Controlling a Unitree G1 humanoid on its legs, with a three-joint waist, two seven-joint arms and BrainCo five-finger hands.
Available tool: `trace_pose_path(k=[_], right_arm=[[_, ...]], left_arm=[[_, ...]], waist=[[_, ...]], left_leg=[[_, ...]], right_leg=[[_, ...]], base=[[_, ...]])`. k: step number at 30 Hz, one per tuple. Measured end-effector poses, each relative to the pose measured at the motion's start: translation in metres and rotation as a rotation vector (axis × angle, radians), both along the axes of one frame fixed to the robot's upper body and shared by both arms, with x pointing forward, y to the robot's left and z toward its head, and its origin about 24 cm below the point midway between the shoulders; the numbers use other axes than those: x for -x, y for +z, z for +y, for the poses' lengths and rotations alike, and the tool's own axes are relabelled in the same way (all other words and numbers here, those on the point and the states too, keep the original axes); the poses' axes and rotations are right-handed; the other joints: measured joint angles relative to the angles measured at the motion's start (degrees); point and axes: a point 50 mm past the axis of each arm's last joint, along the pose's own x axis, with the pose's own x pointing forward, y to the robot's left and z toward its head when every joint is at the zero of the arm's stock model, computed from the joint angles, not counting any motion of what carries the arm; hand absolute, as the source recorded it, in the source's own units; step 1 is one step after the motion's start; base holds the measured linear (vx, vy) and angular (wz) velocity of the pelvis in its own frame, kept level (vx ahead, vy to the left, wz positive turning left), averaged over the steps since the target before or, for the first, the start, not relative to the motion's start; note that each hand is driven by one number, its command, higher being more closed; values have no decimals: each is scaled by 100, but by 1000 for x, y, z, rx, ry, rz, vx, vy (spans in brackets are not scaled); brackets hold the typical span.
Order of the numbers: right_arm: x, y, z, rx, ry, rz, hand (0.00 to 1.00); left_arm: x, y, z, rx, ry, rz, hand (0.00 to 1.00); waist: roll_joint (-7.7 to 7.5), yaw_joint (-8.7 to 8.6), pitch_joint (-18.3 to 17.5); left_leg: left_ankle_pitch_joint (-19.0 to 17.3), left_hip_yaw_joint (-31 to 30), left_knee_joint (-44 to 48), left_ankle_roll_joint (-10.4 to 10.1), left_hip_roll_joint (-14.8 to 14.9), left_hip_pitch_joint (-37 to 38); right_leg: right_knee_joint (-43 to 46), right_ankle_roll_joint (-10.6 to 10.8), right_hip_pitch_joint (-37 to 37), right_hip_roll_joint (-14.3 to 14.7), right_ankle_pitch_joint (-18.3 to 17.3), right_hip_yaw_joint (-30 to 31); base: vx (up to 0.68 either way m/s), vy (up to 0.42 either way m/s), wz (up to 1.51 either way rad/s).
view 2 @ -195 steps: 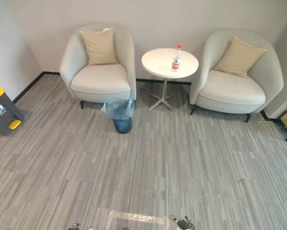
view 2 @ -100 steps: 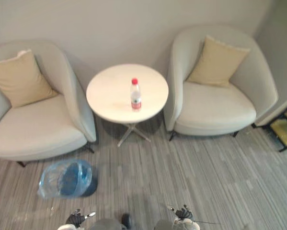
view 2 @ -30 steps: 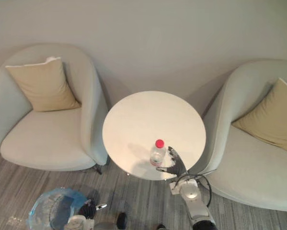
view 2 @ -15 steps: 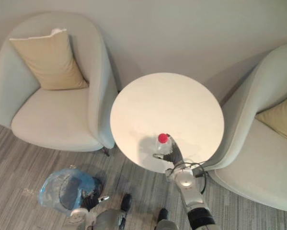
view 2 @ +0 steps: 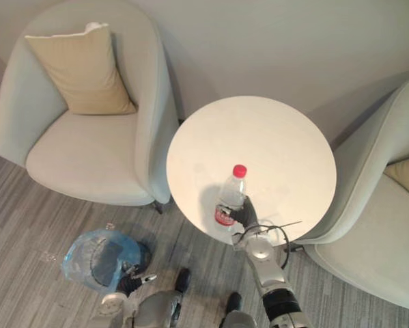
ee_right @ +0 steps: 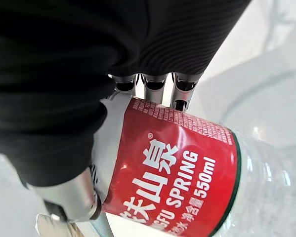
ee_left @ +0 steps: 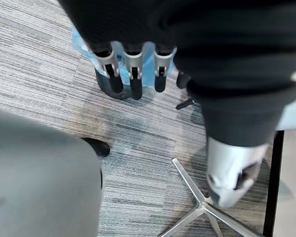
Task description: Gather rubbish on tea table into small bin, then transfer packed bag to large trash can.
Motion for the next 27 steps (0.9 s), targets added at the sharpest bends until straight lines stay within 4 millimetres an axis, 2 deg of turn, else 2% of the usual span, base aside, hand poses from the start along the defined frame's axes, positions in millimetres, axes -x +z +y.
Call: trace_pose_path(k=[7, 11, 15, 18, 27], right_arm=[[21, 13, -7, -18, -4, -67, 100], [30, 20, -7, -26, 11, -100, 100], [43, 12, -6, -42, 2, -67, 100], [48, 14, -4, -59, -4, -78, 100], [53, 12, -4, -25, -2, -70, 100]], left_arm=[[1, -1, 0, -13, -23, 10, 0], [3, -2, 1, -24, -41, 27, 0], [14, -7, 3, -35, -52, 70, 0], [18, -9, 3, -39, -60, 87, 0], [22, -11, 0, -40, -82, 109, 0]], waist=[[-8, -31, -12], [-51, -125, -87], [-80, -280, -372], [-81, -352, -474], [-103, -385, -653]], left_leg=[[-2, 154, -19, -3, 19, 204], [15, 251, -24, -27, 31, 211], [28, 347, -81, -45, 63, 263], [26, 476, -108, -45, 69, 343], [26, 574, -124, -44, 110, 517]], right_leg=[[-12, 29, 111, -6, -19, 154], [-57, 67, 89, -7, -46, 266], [-103, 74, 88, 20, -38, 386], [-109, 86, 92, 28, -20, 492], [-217, 107, 258, 35, 65, 586]], base=[[-57, 9, -14], [-78, 1, -14], [-36, 2, -14], [-10, 16, -22], [-19, 6, -6]])
